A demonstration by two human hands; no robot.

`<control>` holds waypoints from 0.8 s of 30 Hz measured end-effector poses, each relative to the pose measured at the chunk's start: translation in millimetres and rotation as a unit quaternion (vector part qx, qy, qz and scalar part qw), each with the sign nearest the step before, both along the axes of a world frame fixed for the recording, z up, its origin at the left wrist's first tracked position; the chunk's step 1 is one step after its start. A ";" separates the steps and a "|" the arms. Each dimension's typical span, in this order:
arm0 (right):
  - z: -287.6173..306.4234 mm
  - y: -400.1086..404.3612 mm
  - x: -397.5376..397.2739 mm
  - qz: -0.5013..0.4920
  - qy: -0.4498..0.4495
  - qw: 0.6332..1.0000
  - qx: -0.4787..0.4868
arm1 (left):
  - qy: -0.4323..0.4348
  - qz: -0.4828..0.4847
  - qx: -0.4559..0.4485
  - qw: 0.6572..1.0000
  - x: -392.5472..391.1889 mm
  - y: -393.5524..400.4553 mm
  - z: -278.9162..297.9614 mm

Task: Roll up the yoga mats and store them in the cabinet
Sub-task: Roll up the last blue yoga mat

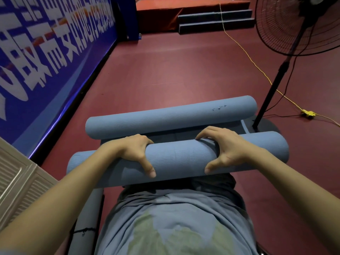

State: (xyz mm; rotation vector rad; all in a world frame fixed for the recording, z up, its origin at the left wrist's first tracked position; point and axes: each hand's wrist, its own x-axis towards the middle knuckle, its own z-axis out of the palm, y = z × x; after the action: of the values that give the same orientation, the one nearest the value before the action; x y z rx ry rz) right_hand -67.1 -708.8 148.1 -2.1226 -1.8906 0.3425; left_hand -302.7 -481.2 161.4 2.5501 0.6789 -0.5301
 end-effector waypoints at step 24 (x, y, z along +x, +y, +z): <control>-9.6 25.1 -1.8 -0.051 -0.138 0.984 -0.097 | -0.060 -0.046 0.250 0.965 -6.2 -18.4 -18.7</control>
State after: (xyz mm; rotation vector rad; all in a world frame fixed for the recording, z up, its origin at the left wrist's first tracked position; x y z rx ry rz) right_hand -68.9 -683.7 138.5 -2.4990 -1.9533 0.2281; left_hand -308.9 -499.6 142.7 3.0676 0.7253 -0.2497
